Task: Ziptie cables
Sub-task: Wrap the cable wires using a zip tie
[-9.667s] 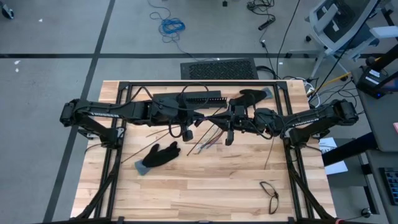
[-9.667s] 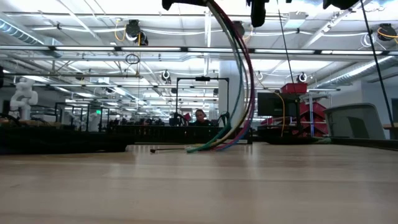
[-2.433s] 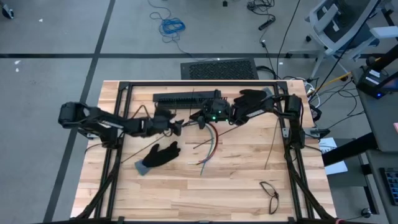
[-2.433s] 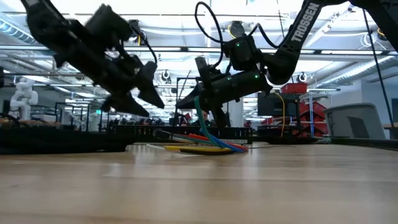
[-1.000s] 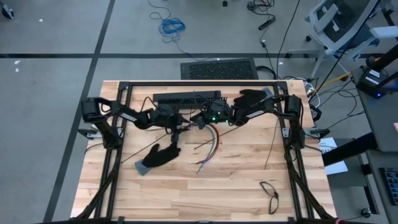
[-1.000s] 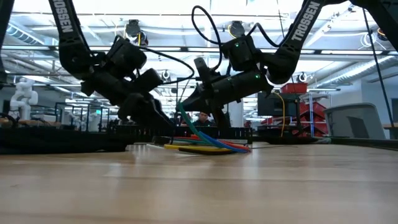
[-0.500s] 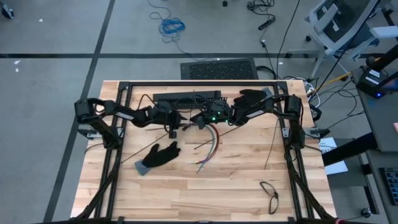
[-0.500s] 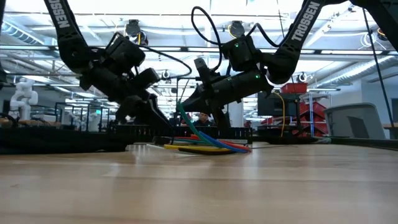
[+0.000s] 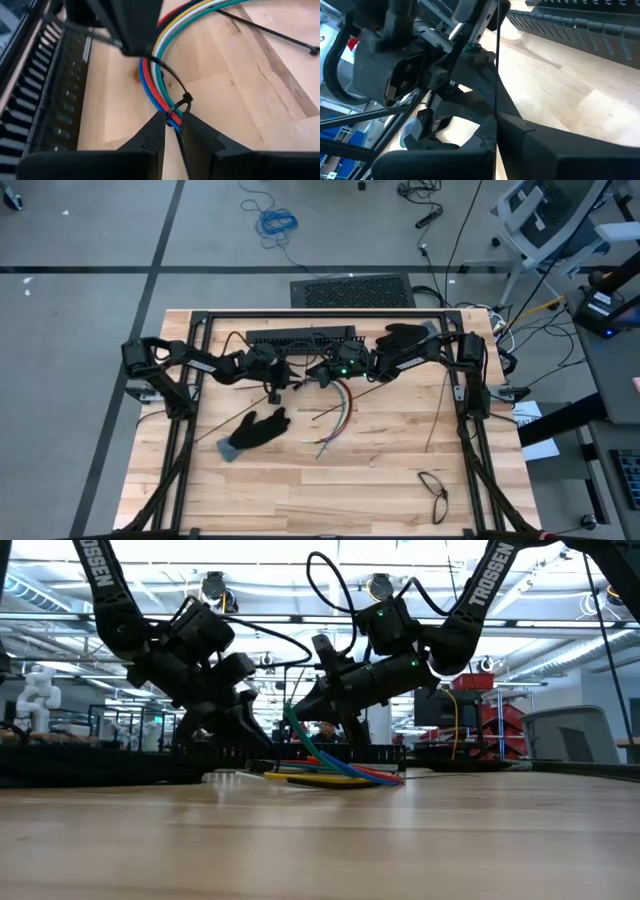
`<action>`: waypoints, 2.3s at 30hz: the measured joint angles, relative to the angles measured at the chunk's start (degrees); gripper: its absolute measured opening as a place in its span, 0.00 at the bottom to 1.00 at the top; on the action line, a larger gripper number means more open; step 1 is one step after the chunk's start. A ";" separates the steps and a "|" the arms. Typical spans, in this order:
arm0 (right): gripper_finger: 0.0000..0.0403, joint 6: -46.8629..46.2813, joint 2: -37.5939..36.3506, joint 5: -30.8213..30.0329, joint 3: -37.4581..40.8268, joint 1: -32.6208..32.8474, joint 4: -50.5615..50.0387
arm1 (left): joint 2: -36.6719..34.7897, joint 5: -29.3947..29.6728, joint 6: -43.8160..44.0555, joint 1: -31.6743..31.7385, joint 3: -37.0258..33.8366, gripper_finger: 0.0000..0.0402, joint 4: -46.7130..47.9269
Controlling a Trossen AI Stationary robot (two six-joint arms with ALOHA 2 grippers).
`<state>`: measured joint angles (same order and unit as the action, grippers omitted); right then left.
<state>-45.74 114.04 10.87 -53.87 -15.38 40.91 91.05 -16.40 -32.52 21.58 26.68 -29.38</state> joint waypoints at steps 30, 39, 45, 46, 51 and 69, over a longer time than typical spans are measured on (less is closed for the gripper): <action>0.00 -1.16 0.00 0.00 0.00 -0.72 -0.09 | 2.60 7.43 -8.98 -4.78 0.00 0.16 -2.97; 0.00 -1.22 0.00 1.25 0.01 -1.18 0.90 | 2.65 9.23 -10.17 -4.79 0.00 0.16 -5.55; 0.00 -1.22 0.00 1.41 -0.02 -1.18 0.92 | 4.58 9.77 -10.40 -4.77 0.00 0.16 -6.11; 0.00 -1.22 0.00 1.43 0.00 -1.18 0.92 | 4.98 9.80 -10.40 -4.76 0.00 0.16 -6.45; 0.00 -0.94 0.00 1.46 0.00 -1.15 0.94 | 5.79 10.95 -10.40 -4.79 0.07 0.16 -6.95; 0.00 -1.03 0.00 3.06 0.00 -1.03 1.79 | 5.95 12.90 -10.29 -4.74 0.00 0.16 -9.16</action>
<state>-46.76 114.04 13.94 -53.87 -16.40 42.70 96.99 -3.51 -42.80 16.84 26.68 -38.54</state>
